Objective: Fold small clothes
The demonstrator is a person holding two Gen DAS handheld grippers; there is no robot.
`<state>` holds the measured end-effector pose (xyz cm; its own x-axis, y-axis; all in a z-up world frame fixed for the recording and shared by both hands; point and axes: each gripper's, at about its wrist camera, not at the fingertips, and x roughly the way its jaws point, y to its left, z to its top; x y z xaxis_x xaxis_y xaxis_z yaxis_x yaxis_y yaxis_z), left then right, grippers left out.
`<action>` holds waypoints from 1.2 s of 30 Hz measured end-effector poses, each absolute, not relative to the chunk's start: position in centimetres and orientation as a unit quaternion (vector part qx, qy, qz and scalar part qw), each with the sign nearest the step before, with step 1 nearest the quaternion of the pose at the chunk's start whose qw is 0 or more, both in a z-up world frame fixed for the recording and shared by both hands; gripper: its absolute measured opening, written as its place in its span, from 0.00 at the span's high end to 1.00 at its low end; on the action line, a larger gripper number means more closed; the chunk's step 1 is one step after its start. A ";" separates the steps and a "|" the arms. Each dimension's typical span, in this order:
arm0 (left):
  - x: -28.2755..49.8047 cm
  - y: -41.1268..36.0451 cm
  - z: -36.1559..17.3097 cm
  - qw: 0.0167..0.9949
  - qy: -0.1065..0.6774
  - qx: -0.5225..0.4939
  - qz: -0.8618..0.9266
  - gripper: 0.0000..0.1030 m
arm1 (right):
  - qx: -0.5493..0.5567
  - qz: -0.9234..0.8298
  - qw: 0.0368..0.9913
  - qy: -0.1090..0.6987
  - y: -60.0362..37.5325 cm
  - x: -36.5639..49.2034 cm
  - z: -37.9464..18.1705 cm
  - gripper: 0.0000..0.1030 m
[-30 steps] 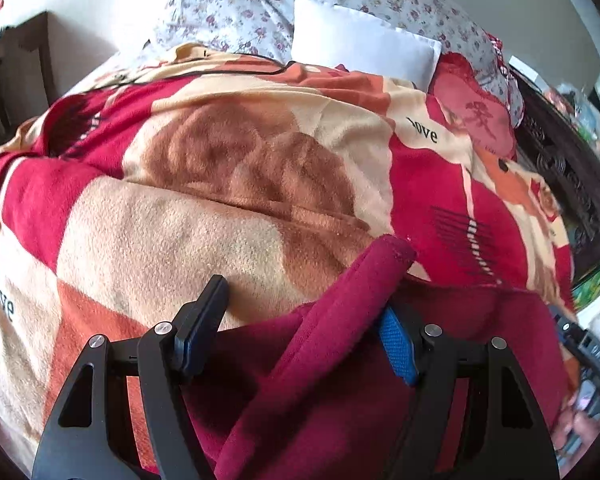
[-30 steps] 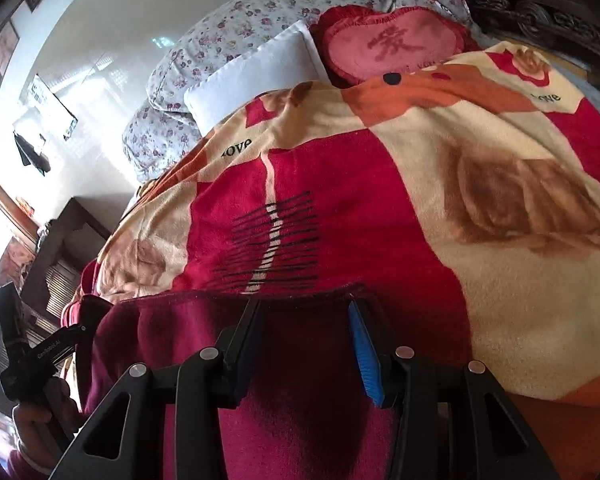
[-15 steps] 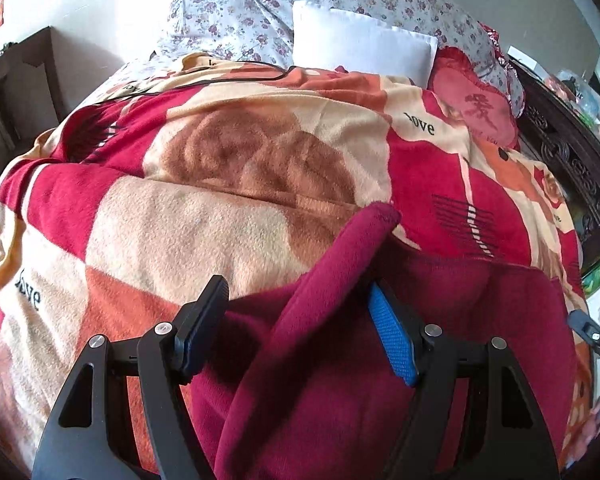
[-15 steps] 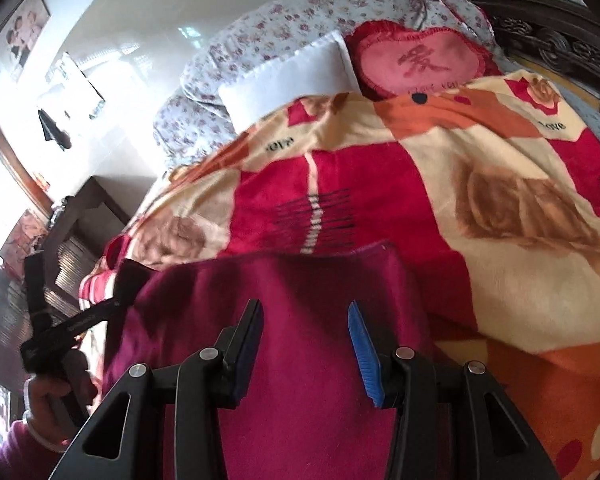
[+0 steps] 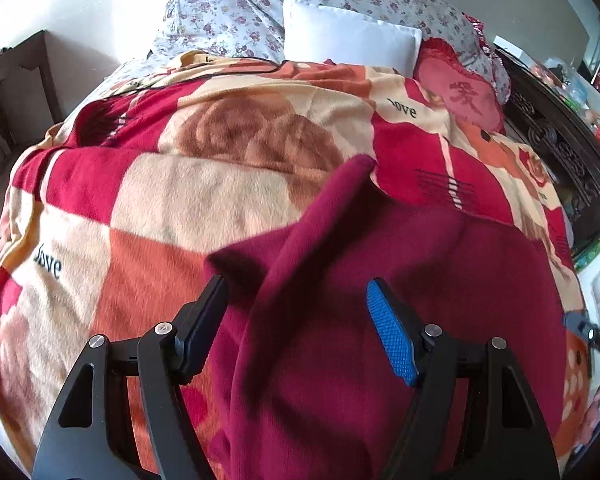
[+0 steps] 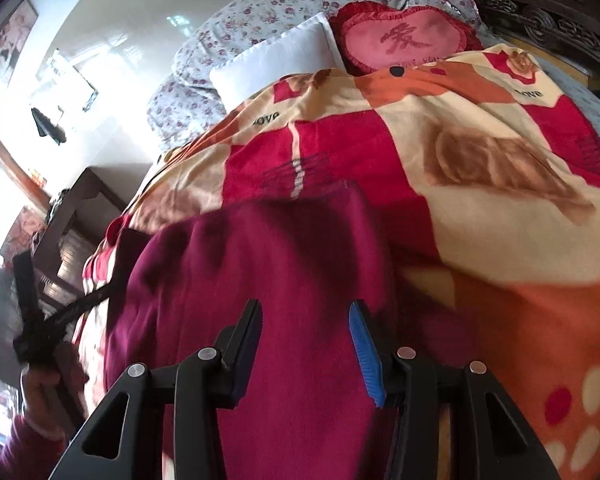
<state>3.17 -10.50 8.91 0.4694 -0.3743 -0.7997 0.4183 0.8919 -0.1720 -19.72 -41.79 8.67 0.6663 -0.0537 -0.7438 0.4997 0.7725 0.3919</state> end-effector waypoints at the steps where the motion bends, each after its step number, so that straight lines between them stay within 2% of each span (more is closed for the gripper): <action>1: 2.8 -10.1 9.0 0.855 0.463 0.020 -0.235 0.30 | 0.299 -0.156 0.862 0.377 -41.3 -20.8 8.7 0.58; 11: -2.9 -3.1 8.0 0.829 0.491 -0.016 -0.267 0.30 | 0.328 -0.153 0.846 0.391 -37.3 -29.5 6.4 0.58; 18: -4.7 -1.2 6.0 0.819 0.513 -0.032 -0.256 0.30 | 0.345 -0.107 0.858 0.366 -35.4 -29.0 4.8 0.58; 19: -4.8 -1.3 5.9 0.817 0.515 -0.030 -0.256 0.30 | 0.335 -0.109 0.860 0.368 -35.2 -28.6 4.7 0.63; 20: -5.1 -1.4 5.7 0.816 0.517 -0.027 -0.258 0.30 | 0.320 -0.116 0.862 0.376 -34.9 -28.2 4.6 0.75; 22: -5.4 -1.5 5.6 0.816 0.516 -0.022 -0.262 0.30 | 0.290 -0.127 0.866 0.386 -34.8 -27.8 4.8 0.86; 27: -6.0 -1.1 5.8 0.815 0.512 -0.022 -0.272 0.30 | 0.218 -0.143 0.880 0.396 -34.7 -29.4 7.5 0.91; 28: -6.1 -1.1 5.7 0.814 0.512 -0.023 -0.272 0.30 | 0.208 -0.155 0.878 0.403 -34.9 -29.7 7.4 0.95; 29: -6.1 -1.1 5.5 0.813 0.514 -0.023 -0.273 0.30 | 0.206 -0.165 0.872 0.411 -35.4 -29.8 7.0 0.96; 34: -6.5 -1.2 4.8 0.807 0.520 -0.025 -0.279 0.30 | 0.249 -0.180 0.847 0.433 -37.1 -31.3 4.5 1.00; 36: -6.8 -1.2 4.7 0.807 0.517 -0.020 -0.284 0.30 | 0.269 -0.170 0.857 0.404 -37.2 -32.4 5.5 1.00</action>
<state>-6.78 -1.23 4.71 0.3033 -0.4791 -0.8236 0.4377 0.8379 -0.3262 -32.36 -37.21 5.48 0.6148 -0.0751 -0.7851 0.5095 0.7977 0.3227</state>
